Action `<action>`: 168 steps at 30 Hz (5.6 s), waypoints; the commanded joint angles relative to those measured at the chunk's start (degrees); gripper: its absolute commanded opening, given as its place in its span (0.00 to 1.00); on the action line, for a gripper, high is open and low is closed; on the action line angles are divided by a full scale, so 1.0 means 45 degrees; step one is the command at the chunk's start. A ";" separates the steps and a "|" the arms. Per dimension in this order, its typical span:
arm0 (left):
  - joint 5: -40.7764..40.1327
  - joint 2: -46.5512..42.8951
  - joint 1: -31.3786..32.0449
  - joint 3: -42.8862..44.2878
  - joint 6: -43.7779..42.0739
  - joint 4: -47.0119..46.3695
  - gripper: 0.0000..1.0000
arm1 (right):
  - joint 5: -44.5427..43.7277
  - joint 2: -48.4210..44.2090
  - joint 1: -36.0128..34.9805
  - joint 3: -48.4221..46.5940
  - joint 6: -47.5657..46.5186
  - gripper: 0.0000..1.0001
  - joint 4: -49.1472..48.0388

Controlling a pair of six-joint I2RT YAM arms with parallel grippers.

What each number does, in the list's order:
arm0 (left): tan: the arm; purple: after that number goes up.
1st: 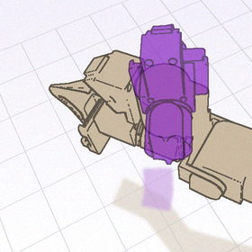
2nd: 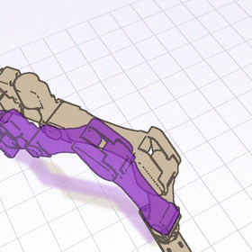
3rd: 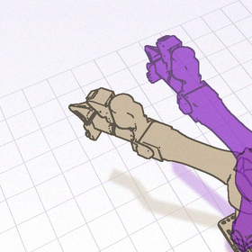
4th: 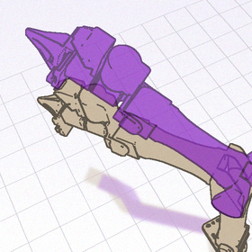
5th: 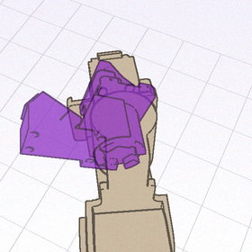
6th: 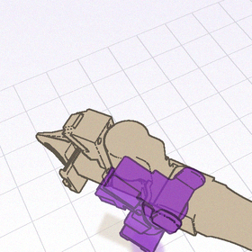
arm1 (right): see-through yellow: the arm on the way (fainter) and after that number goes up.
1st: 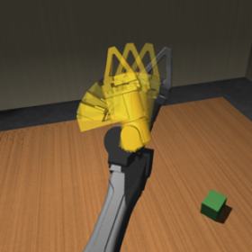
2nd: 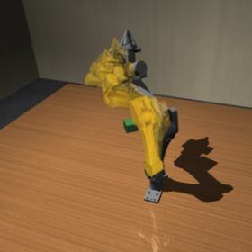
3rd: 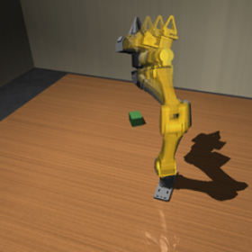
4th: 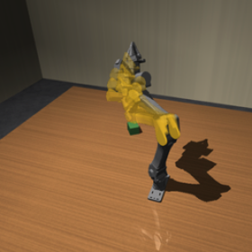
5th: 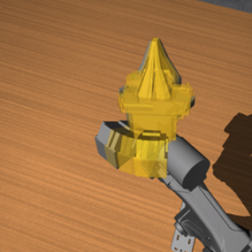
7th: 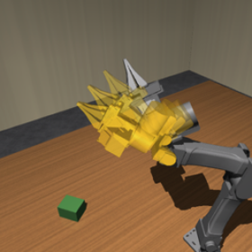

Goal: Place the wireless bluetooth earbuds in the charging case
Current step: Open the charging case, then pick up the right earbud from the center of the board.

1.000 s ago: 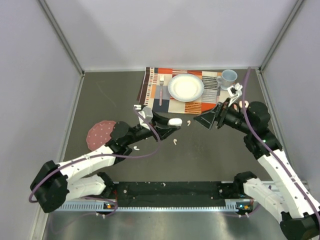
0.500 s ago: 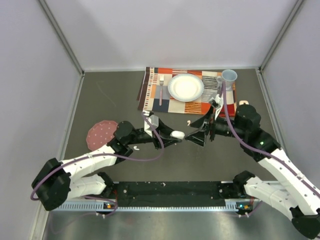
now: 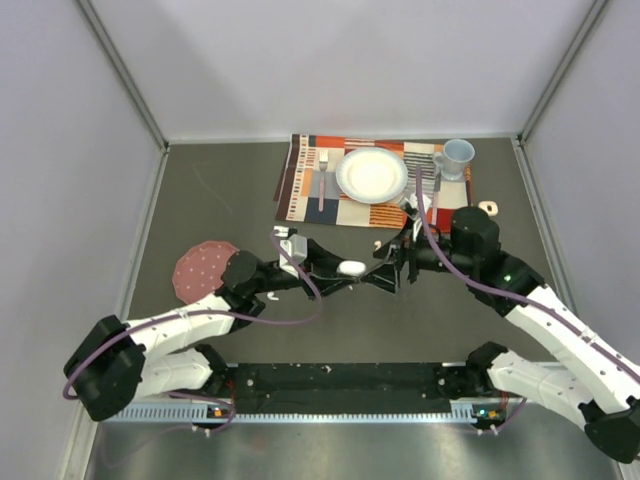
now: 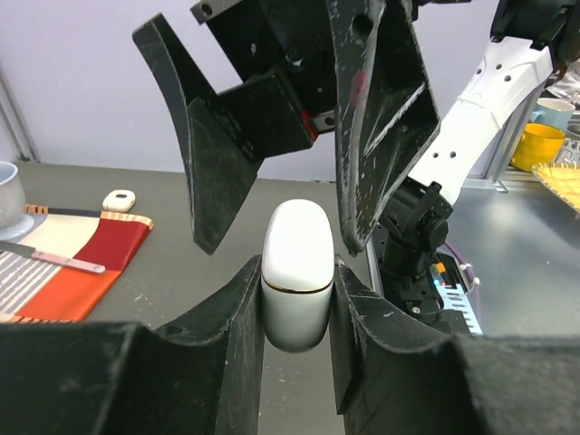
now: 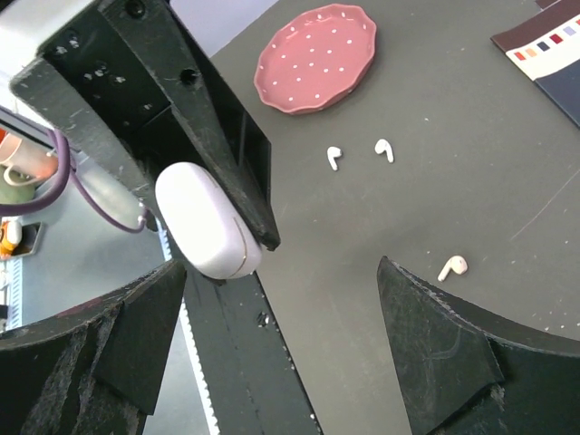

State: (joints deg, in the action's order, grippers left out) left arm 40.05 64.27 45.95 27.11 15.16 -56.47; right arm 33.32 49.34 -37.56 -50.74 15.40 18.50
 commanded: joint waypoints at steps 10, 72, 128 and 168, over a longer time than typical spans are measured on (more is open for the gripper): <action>0.0610 0.0035 -0.0017 -0.0400 0.0538 -0.1944 0.00 | -0.1526 0.0402 -0.0227 -0.0658 0.0757 0.87 -0.1200; -0.8783 -1.1450 -0.2965 -0.2022 -0.1630 1.1552 0.00 | -0.1959 1.0104 -0.0696 -0.3527 -0.2087 0.62 -0.3288; -0.4408 -1.0884 -1.1540 -0.2392 0.1358 1.0126 0.00 | -0.2169 1.6261 -0.3450 -0.7474 -0.4808 0.47 -0.3272; -0.4233 -1.0903 -1.1540 -0.2763 0.1475 0.9951 0.00 | -0.3147 1.6692 -0.3782 -0.7377 -0.4945 0.33 -0.2998</action>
State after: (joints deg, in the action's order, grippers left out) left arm 20.58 15.88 -5.58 15.20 21.34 -8.99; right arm 19.59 123.46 -53.54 -83.74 -6.44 3.90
